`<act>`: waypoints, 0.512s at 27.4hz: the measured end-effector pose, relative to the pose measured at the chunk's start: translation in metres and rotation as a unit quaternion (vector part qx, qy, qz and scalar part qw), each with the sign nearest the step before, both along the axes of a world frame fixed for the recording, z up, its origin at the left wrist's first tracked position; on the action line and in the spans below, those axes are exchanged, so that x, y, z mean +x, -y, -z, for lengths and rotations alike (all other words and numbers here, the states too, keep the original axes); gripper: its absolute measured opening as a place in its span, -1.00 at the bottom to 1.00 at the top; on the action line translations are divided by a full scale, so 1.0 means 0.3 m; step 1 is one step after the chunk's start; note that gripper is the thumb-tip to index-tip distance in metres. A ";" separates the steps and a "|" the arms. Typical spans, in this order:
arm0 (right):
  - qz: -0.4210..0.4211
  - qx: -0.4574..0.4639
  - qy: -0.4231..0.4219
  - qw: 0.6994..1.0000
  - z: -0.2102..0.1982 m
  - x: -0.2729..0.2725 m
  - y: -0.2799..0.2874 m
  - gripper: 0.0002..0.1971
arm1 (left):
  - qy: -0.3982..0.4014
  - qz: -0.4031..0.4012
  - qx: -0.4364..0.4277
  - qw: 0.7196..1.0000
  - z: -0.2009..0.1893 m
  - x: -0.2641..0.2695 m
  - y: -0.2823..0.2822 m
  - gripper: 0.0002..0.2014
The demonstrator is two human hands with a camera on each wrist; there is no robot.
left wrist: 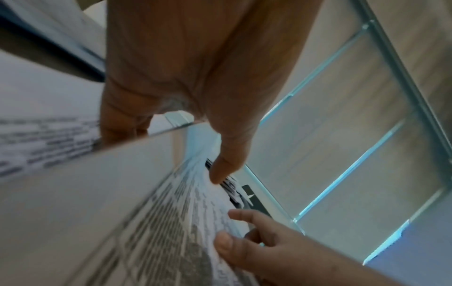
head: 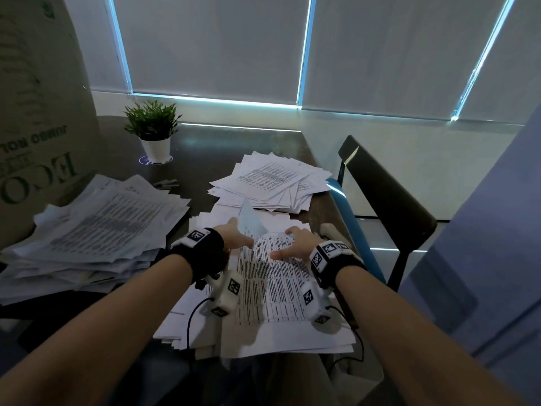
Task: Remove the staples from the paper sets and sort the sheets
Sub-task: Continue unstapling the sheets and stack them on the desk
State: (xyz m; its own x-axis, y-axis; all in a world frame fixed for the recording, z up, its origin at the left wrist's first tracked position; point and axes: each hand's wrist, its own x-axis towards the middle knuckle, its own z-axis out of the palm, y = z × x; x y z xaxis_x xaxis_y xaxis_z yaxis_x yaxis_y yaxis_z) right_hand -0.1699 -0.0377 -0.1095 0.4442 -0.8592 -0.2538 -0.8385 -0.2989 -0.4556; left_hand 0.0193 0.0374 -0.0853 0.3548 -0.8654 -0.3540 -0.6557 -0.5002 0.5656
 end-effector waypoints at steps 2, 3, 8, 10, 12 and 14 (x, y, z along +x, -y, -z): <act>-0.002 -0.002 -0.002 1.000 -0.002 -0.001 -0.003 0.02 | -0.033 -0.031 -0.012 0.999 0.012 0.011 -0.001 -0.25; -0.004 -0.002 -0.002 1.000 -0.002 -0.001 -0.005 0.02 | -0.032 -0.038 -0.015 0.999 0.011 0.017 -0.008 -0.32; -0.010 -0.003 0.001 1.000 -0.008 -0.006 -0.006 0.00 | -0.017 -0.046 -0.016 0.999 0.023 0.039 -0.019 -0.65; -0.011 -0.003 0.002 1.000 -0.008 -0.007 -0.009 0.00 | 0.002 -0.042 -0.011 0.999 0.026 0.028 -0.024 -0.63; -0.009 -0.005 0.003 1.000 -0.007 -0.007 -0.012 0.00 | 0.010 -0.040 -0.013 0.999 0.034 0.022 -0.023 -0.57; -0.007 -0.005 0.004 1.000 -0.005 -0.008 -0.010 0.00 | -0.008 -0.050 -0.039 0.998 0.033 0.007 -0.026 -0.50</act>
